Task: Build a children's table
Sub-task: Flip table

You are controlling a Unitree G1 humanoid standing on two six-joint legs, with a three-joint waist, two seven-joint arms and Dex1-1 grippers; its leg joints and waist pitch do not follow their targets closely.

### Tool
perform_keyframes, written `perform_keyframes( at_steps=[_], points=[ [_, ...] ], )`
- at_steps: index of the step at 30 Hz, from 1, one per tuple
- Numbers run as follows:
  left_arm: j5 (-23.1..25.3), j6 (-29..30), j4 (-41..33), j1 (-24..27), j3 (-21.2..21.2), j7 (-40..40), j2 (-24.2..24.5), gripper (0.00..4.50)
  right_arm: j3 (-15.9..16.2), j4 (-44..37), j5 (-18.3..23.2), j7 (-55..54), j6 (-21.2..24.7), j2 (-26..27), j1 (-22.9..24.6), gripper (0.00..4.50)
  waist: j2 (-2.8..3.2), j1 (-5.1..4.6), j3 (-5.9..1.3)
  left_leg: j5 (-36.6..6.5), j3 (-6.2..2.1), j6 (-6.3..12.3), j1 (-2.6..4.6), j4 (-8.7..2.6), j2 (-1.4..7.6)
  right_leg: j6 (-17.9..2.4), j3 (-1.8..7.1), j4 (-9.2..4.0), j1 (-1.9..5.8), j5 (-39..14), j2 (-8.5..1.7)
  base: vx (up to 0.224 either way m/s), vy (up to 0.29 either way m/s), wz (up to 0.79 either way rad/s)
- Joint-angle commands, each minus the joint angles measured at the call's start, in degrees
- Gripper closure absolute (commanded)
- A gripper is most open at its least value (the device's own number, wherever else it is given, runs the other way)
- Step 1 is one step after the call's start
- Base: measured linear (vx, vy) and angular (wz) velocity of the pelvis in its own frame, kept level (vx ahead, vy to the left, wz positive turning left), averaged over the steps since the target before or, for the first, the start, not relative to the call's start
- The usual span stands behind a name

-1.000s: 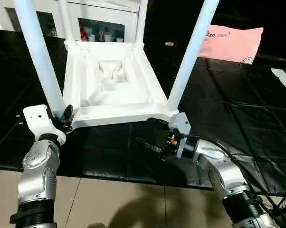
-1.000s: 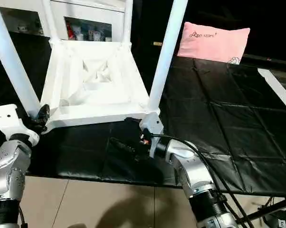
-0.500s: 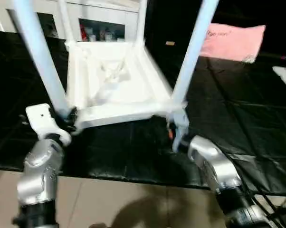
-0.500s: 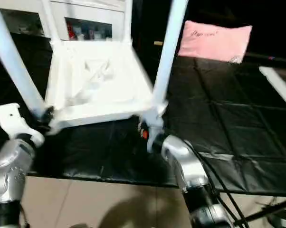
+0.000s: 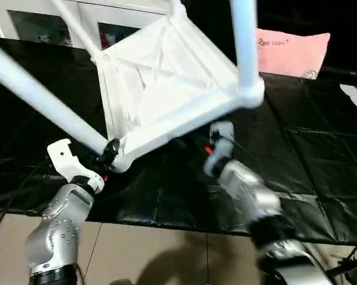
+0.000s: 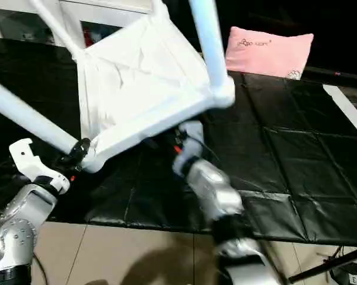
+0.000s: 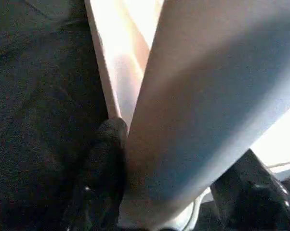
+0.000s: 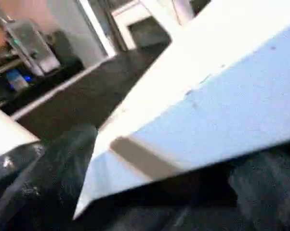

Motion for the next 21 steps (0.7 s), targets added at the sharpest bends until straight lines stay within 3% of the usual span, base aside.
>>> perform_keyframes(
  at_steps=[1, 4, 8, 9, 10, 11, 12, 13, 16, 17, 21],
  points=[
    [-2.2, 2.6, 1.0, 0.3, -2.0, -1.3, -1.8, 2.21, -0.3, -0.4, 1.3, 3.4, -0.9, 0.1, -1.9, 0.0, 0.14, -0.29, -3.12, -0.2, -1.71, 2.53, 0.03, -4.3, 4.11, -9.9, 4.57, -3.62, 2.54, -2.4, -6.05, 0.0, 0.0, 0.0],
    [-2.1, 3.0, 0.7, 0.3, -1.9, -1.3, -1.9, 2.21, -1.2, 1.3, 1.4, 2.6, -0.8, 0.6, -2.9, 0.0, 0.06, -0.31, -3.06, -0.2, -1.71, 2.58, -0.05, -4.29, 4.06, -10.3, 4.59, -3.67, 2.63, -2.5, -6.17, 0.0, 0.0, 0.0],
    [-1.9, 3.3, 0.3, 0.6, -2.7, -1.7, -1.0, 2.21, -4.3, 7.7, 1.7, -2.2, -0.8, 1.7, -6.8, 0.0, 0.26, -0.51, -3.0, -2.2, -1.79, 1.26, 0.14, -4.44, 4.05, -10.3, 4.58, -3.91, 2.47, -6.2, -6.3, 0.0, 0.0, 0.0],
    [-1.8, 3.4, 0.3, 0.7, -3.0, -1.8, -0.7, 2.21, -4.9, 9.3, 1.9, -3.1, -0.8, 1.7, -7.8, 0.0, 0.68, -0.4, -3.02, -2.1, -1.74, 1.03, 0.22, -4.42, 3.97, -10.1, 4.59, -3.91, 2.41, -5.9, -6.2, 0.0, 0.0, 0.0],
    [-1.8, 3.4, 0.3, 0.7, -3.0, -1.9, -0.6, 2.21, -5.0, 9.9, 1.9, -3.5, -0.8, 1.8, -8.1, 0.0, 0.61, -0.49, -3.04, -2.1, -1.68, 0.94, 0.25, -4.42, 3.98, -10.1, 4.6, -3.88, 2.36, -5.4, -6.1, 0.0, 0.0, 0.0],
    [-1.7, 3.6, 0.1, 0.9, -3.5, -2.5, -0.3, 2.21, -6.7, 13.6, 3.3, -4.6, -0.7, 2.4, -10.9, 0.0, 1.11, -0.44, -3.18, -1.4, -1.7, 0.82, 0.33, -4.38, 3.98, -10.4, 4.56, -3.59, 2.37, -3.5, -6.07, 0.0, 0.0, 0.0],
    [-1.7, 3.7, 0.0, 0.9, -3.6, -2.6, -0.2, 2.21, -7.0, 14.0, 3.7, -4.7, -0.5, 2.6, -11.2, 0.0, 0.99, -0.6, -3.22, -1.3, -1.74, 0.8, 0.27, -4.43, 4.01, -10.7, 4.5, -3.51, 2.41, -2.9, -6.0, 0.0, 0.0, 0.0],
    [-1.5, 3.9, -0.1, 0.9, -3.9, -3.0, 0.0, 2.21, -9.3, 15.8, 6.2, -4.6, 0.4, 3.4, -13.1, 0.0, 0.85, -0.5, -3.25, -1.0, -1.66, 1.05, 0.29, -4.37, 3.94, -11.0, 4.53, -3.42, 2.48, -1.7, -5.98, 0.0, 0.0, 0.0],
    [-1.1, 4.1, -0.1, 0.9, -4.3, -3.3, 0.2, 2.21, -12.3, 17.9, 8.8, -5.3, 1.4, 4.2, -15.2, 0.0, 1.03, -0.48, -3.36, 0.1, -1.65, 1.76, 0.21, -4.31, 4.02, -11.8, 4.5, -3.09, 2.67, 1.4, -5.97, 0.0, 0.0, 0.0],
    [-1.1, 4.1, -0.1, 0.9, -4.4, -3.2, 0.3, 2.21, -15.0, 19.4, 11.3, -5.7, 2.0, 4.7, -16.8, 0.3, 1.03, -0.46, -3.38, 0.3, -1.65, 1.79, 0.23, -4.27, 4.02, -11.9, 4.51, -3.04, 2.65, 1.6, -6.0, 0.0, 0.0, 0.0],
    [-1.2, 4.1, -0.2, 0.8, -4.5, -3.0, 0.5, 2.21, -19.1, 22.2, 14.9, -6.9, 2.6, 5.0, -19.3, 0.54, 0.89, -0.45, -3.42, -0.2, -1.54, 1.91, 0.19, -4.22, 3.96, -12.4, 4.52, -3.02, 2.73, 1.2, -6.1, 0.0, 0.0, 0.0]
  ],
)
